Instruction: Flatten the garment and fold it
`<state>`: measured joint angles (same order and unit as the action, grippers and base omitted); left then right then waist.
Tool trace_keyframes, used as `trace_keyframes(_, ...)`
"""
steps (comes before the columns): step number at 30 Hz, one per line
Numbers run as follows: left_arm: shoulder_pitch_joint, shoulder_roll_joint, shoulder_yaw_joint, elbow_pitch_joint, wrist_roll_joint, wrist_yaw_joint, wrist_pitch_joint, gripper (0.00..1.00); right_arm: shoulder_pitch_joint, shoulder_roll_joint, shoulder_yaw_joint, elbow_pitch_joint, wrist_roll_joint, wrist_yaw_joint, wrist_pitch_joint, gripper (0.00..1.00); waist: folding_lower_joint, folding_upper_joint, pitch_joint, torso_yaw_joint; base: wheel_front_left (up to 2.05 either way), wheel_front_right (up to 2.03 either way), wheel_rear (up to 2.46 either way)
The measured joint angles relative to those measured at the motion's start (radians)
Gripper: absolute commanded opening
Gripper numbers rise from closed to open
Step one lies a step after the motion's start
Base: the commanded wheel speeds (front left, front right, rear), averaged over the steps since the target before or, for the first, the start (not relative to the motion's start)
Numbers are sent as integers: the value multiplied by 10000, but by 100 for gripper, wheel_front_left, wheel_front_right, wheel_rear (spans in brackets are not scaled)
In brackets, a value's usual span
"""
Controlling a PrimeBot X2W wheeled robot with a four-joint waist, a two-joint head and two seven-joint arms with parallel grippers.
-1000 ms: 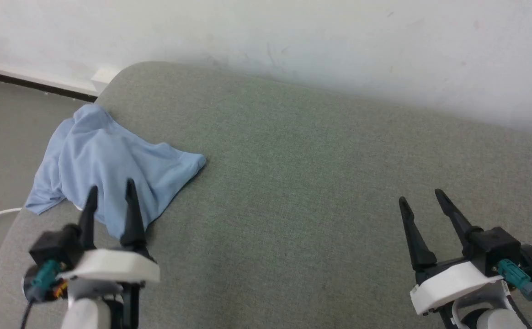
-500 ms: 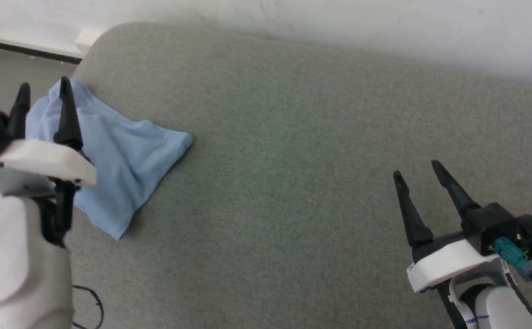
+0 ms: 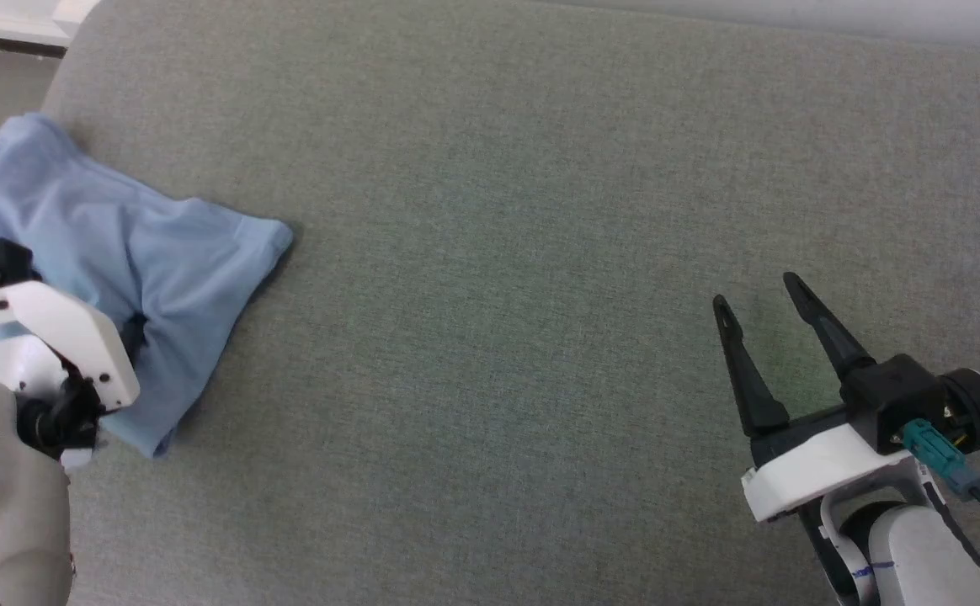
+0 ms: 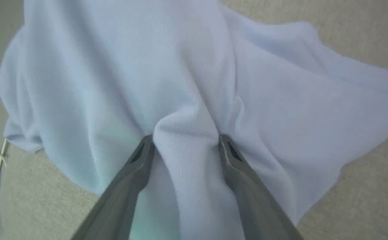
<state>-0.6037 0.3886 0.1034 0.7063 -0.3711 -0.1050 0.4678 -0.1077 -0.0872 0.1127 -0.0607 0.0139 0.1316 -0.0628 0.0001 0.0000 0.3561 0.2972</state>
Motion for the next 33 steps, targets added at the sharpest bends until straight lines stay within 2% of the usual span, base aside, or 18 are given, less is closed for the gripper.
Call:
trace_keyframes(1,-1,25,-79,198,-59,-4,382,100,-20,-19,19,23,48,0,-10,100,0,0,54,-26,0,0,0)
trace_keyframes(2,-17,56,-102,318,-184,-13,696,90,-54,-33,33,56,84,0,-27,100,-1,0,101,-48,0,0,0)
trace_keyframes(3,-129,130,-105,401,-322,-50,982,52,-87,-36,42,81,115,0,-36,100,-2,0,142,-65,0,0,0)
trace_keyframes(4,-250,209,-104,483,-466,-84,1239,34,-111,-36,52,92,130,0,-46,100,-2,0,176,-76,0,0,0)
trace_keyframes(5,-318,251,-107,554,-585,-88,1434,0,-118,-35,63,117,138,0,-82,100,0,0,192,-82,0,0,0)
trace_keyframes(11,-348,464,-357,537,-832,-176,1682,0,-158,-2,102,311,190,0,-201,100,-1,0,62,2,0,0,0)
trace_keyframes(17,-607,1233,-662,4,-355,-178,568,0,-154,151,23,573,268,0,-477,100,-1,0,-388,106,0,0,0)
trace_keyframes(20,-952,1501,-792,-520,73,-142,-267,0,-107,240,-79,715,320,0,-629,100,-1,0,-735,132,0,0,0)
trace_keyframes(26,-1617,1770,-986,-1576,915,280,-2688,0,204,337,-224,949,422,2,-853,100,-3,0,-1537,101,0,0,0)
trace_keyframes(33,-2426,1720,-1390,-2512,1492,384,-5024,0,657,347,-631,802,869,0,-972,100,-4,0,-2361,-169,0,0,0)
